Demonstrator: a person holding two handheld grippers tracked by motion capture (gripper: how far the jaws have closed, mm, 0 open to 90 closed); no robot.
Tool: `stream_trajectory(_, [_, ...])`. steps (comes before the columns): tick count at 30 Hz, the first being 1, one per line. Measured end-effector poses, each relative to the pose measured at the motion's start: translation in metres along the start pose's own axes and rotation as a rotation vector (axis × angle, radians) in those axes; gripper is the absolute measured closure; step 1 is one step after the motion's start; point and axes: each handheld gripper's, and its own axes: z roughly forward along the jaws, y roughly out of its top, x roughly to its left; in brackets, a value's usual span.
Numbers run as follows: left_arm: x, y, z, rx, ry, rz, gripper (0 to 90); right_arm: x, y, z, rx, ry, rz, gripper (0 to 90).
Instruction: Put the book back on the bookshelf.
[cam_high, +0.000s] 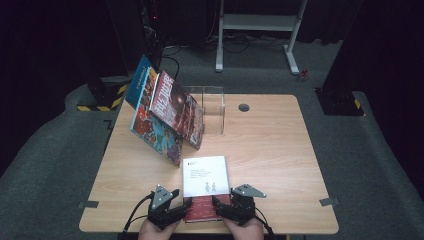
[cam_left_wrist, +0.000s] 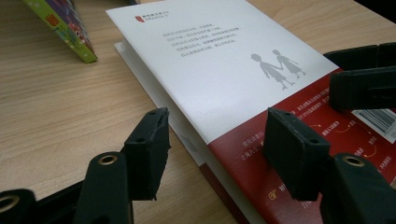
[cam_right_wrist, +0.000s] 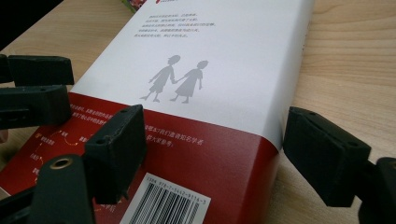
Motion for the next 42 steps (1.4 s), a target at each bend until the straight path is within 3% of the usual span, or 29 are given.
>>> stream_trajectory(2, [-0.004, 0.000, 0.001, 0.021, -0.031, 0.000, 35.6, -0.001, 0.000, 0.001, 0.003, 0.006, 0.009, 19.4])
stream_trajectory(5, [-0.012, -0.003, 0.000, -0.002, -0.005, 0.060, 35.1, -0.002, 0.000, 0.001, 0.009, 0.012, 0.015, 17.3])
stream_trajectory(12, [-0.001, -0.004, 0.004, 0.022, -0.073, -0.063, 30.4, -0.007, 0.000, 0.004, 0.041, 0.058, 0.066, 14.0])
stream_trajectory(14, [-0.001, -0.004, 0.004, 0.019, -0.075, -0.059, 29.7, -0.010, -0.001, 0.005, 0.044, 0.077, 0.084, 13.5])
stream_trajectory(19, [0.003, -0.005, 0.007, 0.040, -0.126, -0.098, 27.2, -0.014, -0.001, 0.008, 0.058, 0.105, 0.122, 12.1])
stream_trajectory(20, [0.003, -0.004, 0.008, 0.044, -0.130, -0.098, 26.3, -0.015, -0.002, 0.008, 0.064, 0.119, 0.142, 11.8])
stream_trajectory(29, [0.004, -0.003, 0.010, 0.054, -0.168, -0.102, 30.3, -0.015, -0.001, 0.008, 0.071, 0.116, 0.121, 12.6])
stream_trajectory(33, [0.008, -0.004, 0.013, 0.056, -0.202, -0.120, 31.3, -0.013, -0.001, -0.001, 0.026, 0.075, 0.078, 25.8])
stream_trajectory(35, [0.008, -0.004, 0.013, 0.055, -0.209, -0.120, 31.3, -0.011, 0.000, -0.003, 0.019, 0.057, 0.049, 27.1])
stream_trajectory(40, [0.008, -0.004, 0.013, 0.052, -0.210, -0.114, 31.6, -0.013, -0.001, -0.003, 0.019, 0.068, 0.077, 26.1])
stream_trajectory(42, [0.009, -0.004, 0.013, 0.054, -0.214, -0.110, 32.0, -0.015, -0.002, 0.000, 0.048, 0.097, 0.125, 21.2])
